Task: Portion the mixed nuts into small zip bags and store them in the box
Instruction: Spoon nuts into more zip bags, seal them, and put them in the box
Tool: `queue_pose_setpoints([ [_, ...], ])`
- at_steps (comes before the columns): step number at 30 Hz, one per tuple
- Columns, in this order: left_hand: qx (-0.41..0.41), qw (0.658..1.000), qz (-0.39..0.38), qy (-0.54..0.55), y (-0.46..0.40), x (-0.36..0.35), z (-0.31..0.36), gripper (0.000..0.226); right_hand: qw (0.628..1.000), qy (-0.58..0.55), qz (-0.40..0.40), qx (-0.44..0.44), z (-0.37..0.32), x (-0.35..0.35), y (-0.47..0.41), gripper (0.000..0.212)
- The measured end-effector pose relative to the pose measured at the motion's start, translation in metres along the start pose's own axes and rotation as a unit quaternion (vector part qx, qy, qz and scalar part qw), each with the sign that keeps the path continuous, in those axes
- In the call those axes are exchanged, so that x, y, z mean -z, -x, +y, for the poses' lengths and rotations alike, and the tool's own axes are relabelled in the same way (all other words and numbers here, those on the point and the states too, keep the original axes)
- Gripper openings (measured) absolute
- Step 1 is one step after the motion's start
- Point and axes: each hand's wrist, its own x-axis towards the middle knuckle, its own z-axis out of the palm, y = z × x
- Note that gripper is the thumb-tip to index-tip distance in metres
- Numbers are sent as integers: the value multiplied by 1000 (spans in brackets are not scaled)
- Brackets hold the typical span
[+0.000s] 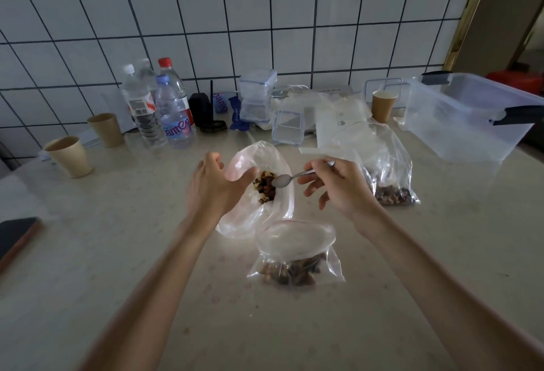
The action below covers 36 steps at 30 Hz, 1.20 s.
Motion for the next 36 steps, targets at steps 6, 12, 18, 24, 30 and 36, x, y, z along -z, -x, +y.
queue_pose_setpoints([
  [6,13,999,-50,-17,-8,-27,-5,42,982,163,-10,92,14,-12,-12,25],
  [12,-58,996,-22,-60,-2,-34,-15,23,967,203,13,156,24,-14,-19,28],
  [18,-60,997,-50,20,-3,-42,-14,23,999,23,47,3,36,-16,-25,29],
  [24,-52,984,-89,148,0,-43,-14,19,990,-99,-4,-95,34,-25,-23,25],
  [30,-49,977,-100,180,1,-43,-17,17,968,-187,-9,-165,36,-25,-24,25],
  [36,-24,969,-104,224,0,-40,-18,24,950,-255,8,-181,39,-19,-24,27],
])
